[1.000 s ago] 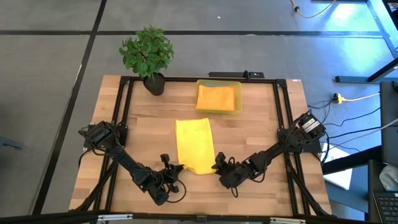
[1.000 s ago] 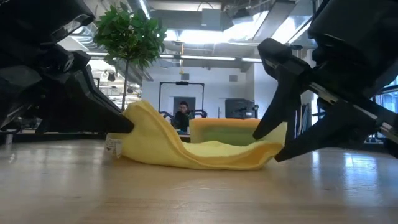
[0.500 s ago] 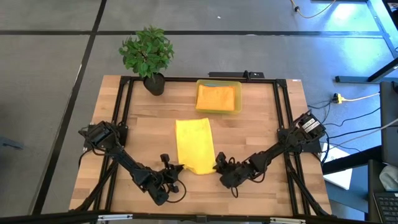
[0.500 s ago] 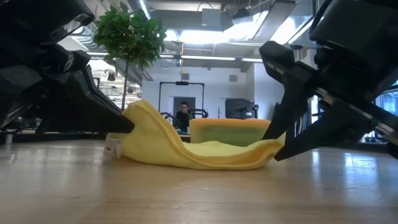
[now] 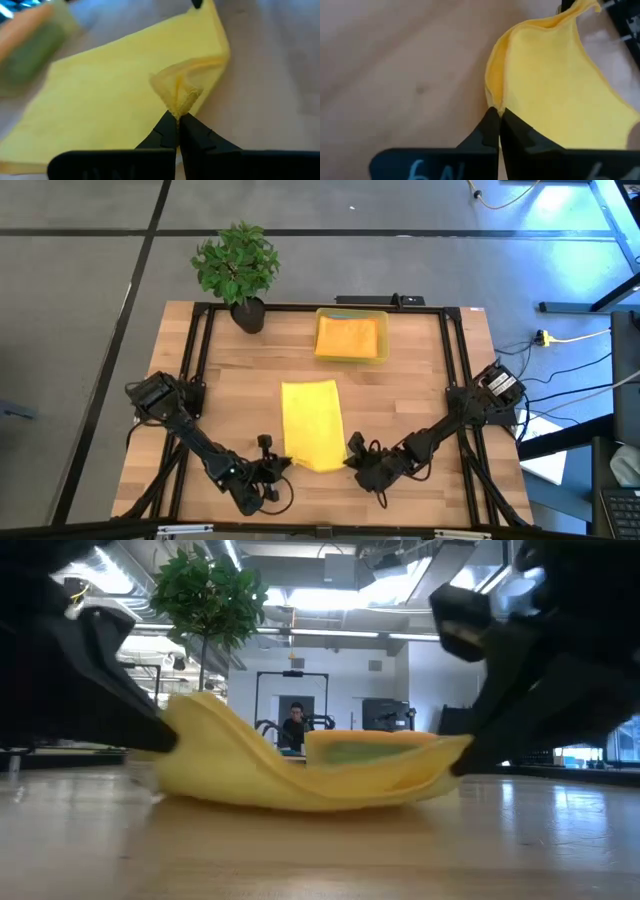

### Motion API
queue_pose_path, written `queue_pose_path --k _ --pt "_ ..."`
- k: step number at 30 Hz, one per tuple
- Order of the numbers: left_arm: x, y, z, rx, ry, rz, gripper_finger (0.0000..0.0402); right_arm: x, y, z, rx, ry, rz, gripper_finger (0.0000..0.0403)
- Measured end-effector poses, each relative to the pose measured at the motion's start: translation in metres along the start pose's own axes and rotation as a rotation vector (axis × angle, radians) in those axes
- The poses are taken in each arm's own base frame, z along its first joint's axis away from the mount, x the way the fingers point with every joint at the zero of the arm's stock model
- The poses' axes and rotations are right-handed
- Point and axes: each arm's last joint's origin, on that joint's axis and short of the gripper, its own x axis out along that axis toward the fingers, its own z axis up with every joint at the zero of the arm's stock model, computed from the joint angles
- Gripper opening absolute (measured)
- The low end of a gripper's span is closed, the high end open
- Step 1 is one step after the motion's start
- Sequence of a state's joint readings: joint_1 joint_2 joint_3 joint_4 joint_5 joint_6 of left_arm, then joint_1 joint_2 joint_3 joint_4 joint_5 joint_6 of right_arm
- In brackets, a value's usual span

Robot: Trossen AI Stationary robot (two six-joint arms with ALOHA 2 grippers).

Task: Fold microfiber towels
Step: Fold the yellow microfiber towel

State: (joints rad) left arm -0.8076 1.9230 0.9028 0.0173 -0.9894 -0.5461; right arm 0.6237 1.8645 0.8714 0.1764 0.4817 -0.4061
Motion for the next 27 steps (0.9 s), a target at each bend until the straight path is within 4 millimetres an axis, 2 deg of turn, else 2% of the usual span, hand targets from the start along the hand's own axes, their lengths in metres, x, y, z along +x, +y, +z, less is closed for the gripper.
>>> queue_pose_path --k 7,12,16,24,27 --pt "-0.016 -0.011 0.003 -0.019 0.051 -0.215 0.0000 -0.014 0.017 0.021 0.101 -0.076 0.046 0.0003" --pt "-0.026 -0.021 0.007 -0.007 -0.012 -0.284 0.0000 -0.020 0.021 0.035 0.145 -0.124 0.077 0.0002" --pt "-0.033 -0.022 0.010 0.055 -0.087 -0.222 0.0000 -0.021 0.018 0.040 0.160 -0.121 0.067 0.0002" --pt "-0.051 -0.010 0.026 0.090 -0.176 -0.095 0.0000 -0.012 0.001 0.035 0.202 -0.094 -0.018 0.0001" --pt "-0.055 -0.003 0.026 0.112 -0.171 -0.049 0.0000 -0.008 -0.007 0.032 0.218 -0.080 -0.041 0.0000"
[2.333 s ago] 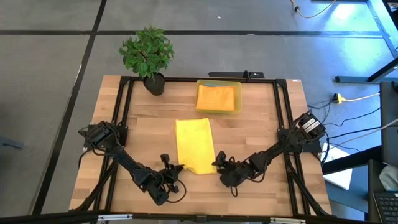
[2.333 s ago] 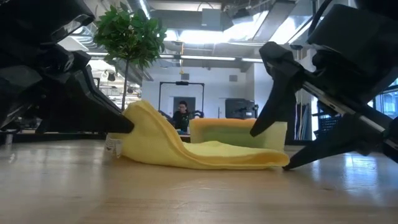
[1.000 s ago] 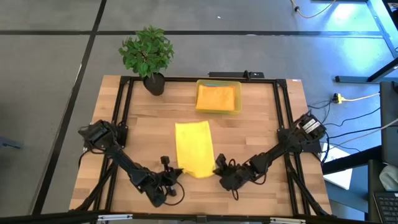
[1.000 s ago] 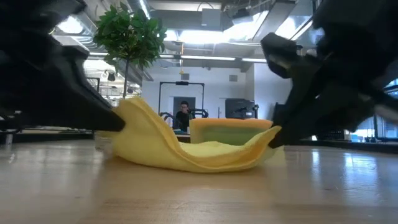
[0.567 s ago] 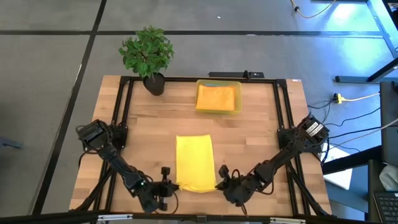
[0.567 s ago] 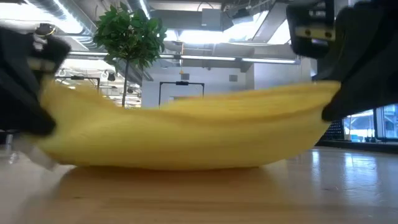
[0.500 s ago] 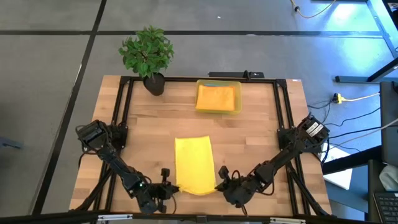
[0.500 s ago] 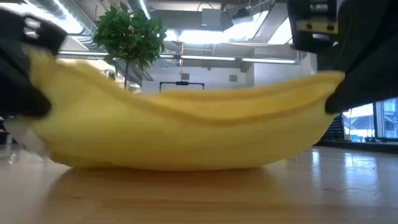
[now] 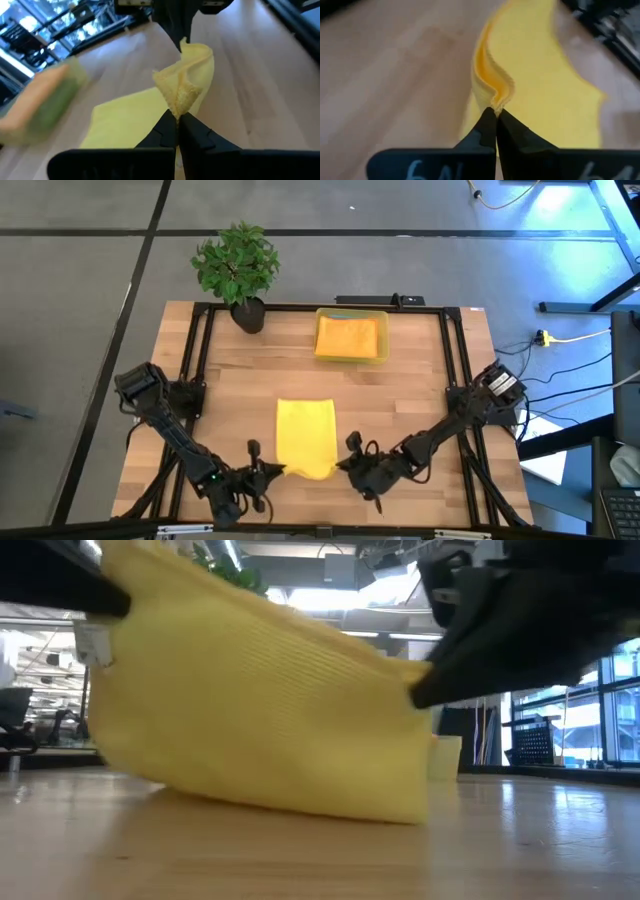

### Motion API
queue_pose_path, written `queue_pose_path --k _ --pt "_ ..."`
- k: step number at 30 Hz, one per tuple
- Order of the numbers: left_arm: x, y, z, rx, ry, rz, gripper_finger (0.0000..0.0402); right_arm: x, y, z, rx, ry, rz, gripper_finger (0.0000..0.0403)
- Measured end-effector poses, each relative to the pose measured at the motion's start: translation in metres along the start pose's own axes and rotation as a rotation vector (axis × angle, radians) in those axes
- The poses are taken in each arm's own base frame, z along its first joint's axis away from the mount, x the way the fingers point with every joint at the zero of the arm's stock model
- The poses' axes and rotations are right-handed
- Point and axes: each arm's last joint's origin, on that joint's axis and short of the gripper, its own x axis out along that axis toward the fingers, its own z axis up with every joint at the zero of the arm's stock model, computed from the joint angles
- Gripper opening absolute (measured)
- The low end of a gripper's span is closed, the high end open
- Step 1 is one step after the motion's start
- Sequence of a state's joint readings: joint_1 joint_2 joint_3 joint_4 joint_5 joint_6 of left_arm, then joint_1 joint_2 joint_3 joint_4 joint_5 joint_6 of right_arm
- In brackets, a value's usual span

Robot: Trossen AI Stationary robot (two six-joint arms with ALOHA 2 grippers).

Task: Fold microfiber towels
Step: Fold the yellow microfiber towel

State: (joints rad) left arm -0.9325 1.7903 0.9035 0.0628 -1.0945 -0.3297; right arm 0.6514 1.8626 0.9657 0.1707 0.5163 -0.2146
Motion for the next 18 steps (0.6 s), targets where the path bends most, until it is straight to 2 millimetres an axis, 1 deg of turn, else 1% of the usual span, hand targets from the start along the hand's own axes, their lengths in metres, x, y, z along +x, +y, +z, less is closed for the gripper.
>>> queue_pose_path --k 4,7,10,15,18 --pt "0.000 0.005 -0.008 -0.036 0.060 0.004 0.0000 0.000 -0.013 -0.001 0.032 -0.010 -0.035 0.0000" --pt "0.000 0.006 -0.013 -0.087 0.117 -0.032 0.0000 -0.005 -0.022 -0.004 0.082 -0.088 -0.028 0.0000" --pt "-0.001 0.005 -0.014 -0.105 0.129 -0.049 0.0000 -0.005 -0.024 -0.011 0.128 -0.182 0.010 0.0000" --pt "0.000 0.007 -0.016 -0.082 0.138 -0.027 0.0000 -0.002 -0.031 -0.029 0.183 -0.227 -0.005 0.0000" --pt "0.004 0.012 -0.026 -0.126 0.148 -0.006 0.0000 -0.003 -0.034 -0.036 0.215 -0.281 0.004 0.0000"
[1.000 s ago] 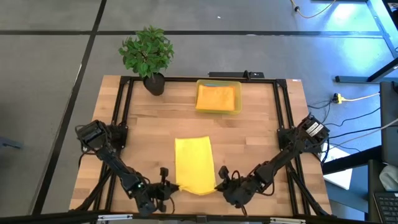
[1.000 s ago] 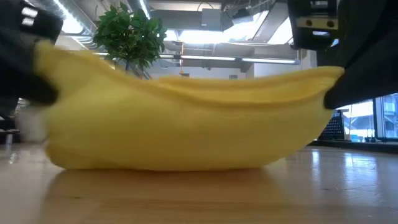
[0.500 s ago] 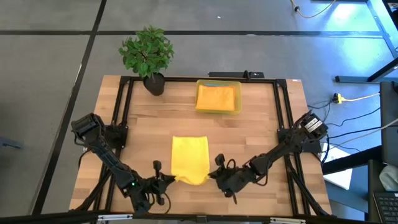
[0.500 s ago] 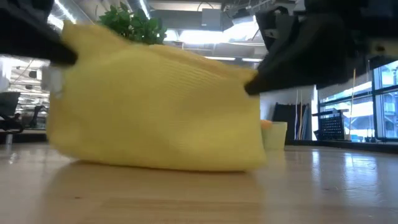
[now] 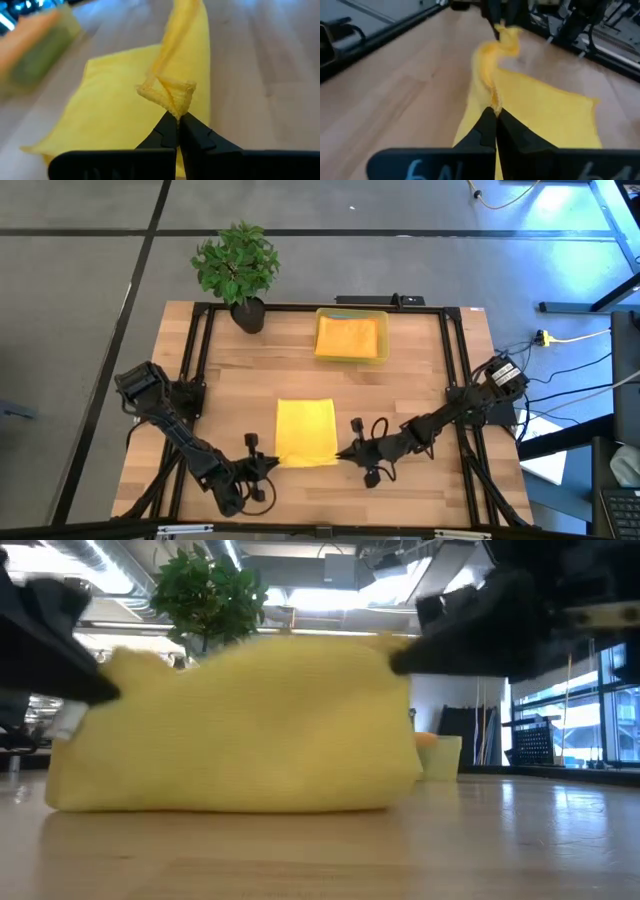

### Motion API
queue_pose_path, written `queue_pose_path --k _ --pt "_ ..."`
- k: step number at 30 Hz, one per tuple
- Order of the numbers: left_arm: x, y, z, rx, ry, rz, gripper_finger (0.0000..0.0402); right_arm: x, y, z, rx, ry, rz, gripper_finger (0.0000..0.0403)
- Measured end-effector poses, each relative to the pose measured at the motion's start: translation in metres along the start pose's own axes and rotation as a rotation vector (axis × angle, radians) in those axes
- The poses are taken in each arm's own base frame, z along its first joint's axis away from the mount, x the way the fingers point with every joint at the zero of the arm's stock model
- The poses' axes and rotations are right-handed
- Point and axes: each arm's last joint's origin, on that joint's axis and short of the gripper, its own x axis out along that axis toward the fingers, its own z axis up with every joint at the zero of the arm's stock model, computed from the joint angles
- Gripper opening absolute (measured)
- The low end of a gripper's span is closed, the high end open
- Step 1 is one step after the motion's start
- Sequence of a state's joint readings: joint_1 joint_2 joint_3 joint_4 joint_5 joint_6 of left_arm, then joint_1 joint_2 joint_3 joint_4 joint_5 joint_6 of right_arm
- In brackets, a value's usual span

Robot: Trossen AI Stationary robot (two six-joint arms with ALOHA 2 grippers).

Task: Fold microfiber towels
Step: Fold the yellow microfiber towel

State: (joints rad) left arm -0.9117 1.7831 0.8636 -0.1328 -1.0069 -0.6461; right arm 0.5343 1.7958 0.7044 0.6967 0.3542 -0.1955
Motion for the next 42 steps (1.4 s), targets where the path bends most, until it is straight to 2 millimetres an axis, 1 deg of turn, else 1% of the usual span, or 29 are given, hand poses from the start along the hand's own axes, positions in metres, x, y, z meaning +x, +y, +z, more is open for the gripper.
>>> queue_pose_path --k 4,8,10,13,18,22,25,28,31,36,42 --pt "0.005 0.005 -0.017 -0.087 -0.029 -0.032 0.0000 -0.008 0.001 -0.016 0.032 0.006 0.013 0.0000" --pt "0.007 0.009 -0.026 -0.105 -0.078 -0.045 0.0000 -0.013 0.001 -0.019 0.055 -0.053 -0.019 0.0000" --pt "0.009 0.013 -0.028 -0.110 -0.075 -0.043 0.0000 -0.013 -0.004 -0.019 0.063 -0.067 -0.036 0.0000" --pt "0.012 0.022 -0.026 -0.123 -0.075 -0.023 0.0000 -0.009 -0.018 -0.020 0.085 -0.070 -0.121 0.0000" --pt "0.012 0.042 -0.025 -0.171 -0.127 0.093 0.0000 -0.003 -0.044 -0.028 0.146 -0.034 -0.234 0.0000" --pt "0.014 0.061 -0.035 -0.240 -0.140 0.162 0.0000 0.000 -0.065 -0.034 0.211 -0.011 -0.296 0.0000" --pt "0.023 0.075 -0.047 -0.308 -0.102 0.191 0.0000 0.002 -0.079 -0.042 0.274 0.024 -0.322 0.0000" --pt "0.034 0.086 -0.055 -0.345 -0.031 0.189 0.0000 0.003 -0.088 -0.050 0.321 0.073 -0.335 0.0000" --pt "0.041 0.094 -0.056 -0.341 -0.002 0.210 0.0000 0.003 -0.094 -0.054 0.341 0.094 -0.352 0.0000" --pt "0.049 0.102 -0.054 -0.340 0.020 0.235 0.0000 0.003 -0.104 -0.061 0.381 0.126 -0.380 0.0000" --pt "0.057 0.108 -0.054 -0.370 0.063 0.222 0.0000 0.003 -0.114 -0.068 0.392 0.167 -0.386 0.0000"
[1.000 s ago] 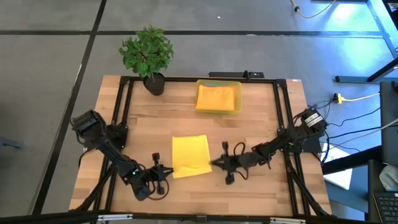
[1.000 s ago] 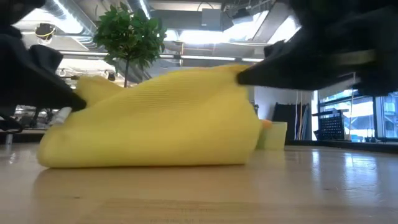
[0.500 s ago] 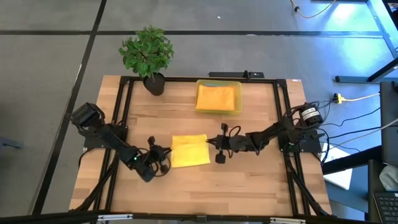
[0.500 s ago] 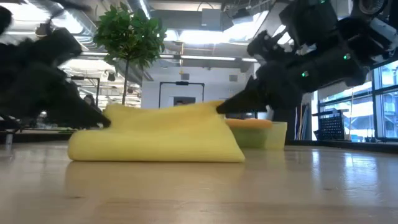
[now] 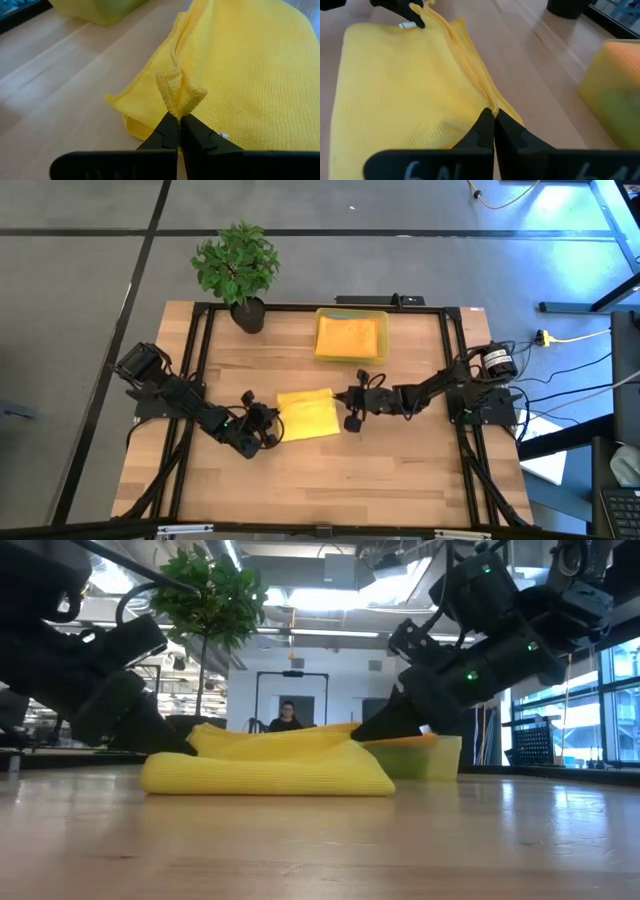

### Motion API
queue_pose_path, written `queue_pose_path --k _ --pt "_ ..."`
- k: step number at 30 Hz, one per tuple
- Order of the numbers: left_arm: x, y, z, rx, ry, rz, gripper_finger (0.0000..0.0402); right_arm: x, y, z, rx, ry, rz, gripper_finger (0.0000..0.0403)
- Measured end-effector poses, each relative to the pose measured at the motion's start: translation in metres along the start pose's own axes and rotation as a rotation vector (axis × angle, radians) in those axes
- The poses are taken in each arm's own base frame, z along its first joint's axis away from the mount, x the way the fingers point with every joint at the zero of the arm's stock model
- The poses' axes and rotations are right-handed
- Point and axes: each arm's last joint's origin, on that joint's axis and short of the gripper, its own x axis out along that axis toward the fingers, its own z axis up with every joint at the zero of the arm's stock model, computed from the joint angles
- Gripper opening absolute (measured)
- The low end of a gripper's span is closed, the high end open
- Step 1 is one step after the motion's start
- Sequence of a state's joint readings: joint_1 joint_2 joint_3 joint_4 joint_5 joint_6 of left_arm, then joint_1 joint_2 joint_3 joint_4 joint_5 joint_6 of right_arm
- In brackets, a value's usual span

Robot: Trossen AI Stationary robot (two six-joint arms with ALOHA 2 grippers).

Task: Fold microfiber towels
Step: Fold the yellow microfiber towel

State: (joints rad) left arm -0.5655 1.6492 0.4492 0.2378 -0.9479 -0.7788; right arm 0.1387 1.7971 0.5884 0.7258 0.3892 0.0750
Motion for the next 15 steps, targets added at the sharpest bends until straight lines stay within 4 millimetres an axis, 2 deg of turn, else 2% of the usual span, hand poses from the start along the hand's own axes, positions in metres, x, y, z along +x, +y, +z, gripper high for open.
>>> queue_pose_path --k 12,15 --pt "-0.0001 -0.0011 -0.0007 -0.007 0.028 -0.032 0.0000 0.0029 -0.0065 0.0006 0.007 0.003 0.020 0.0001" --pt "-0.0001 -0.0010 -0.0007 -0.007 0.027 -0.030 0.0000 0.0029 -0.0067 0.0011 0.008 -0.002 0.015 0.0013"
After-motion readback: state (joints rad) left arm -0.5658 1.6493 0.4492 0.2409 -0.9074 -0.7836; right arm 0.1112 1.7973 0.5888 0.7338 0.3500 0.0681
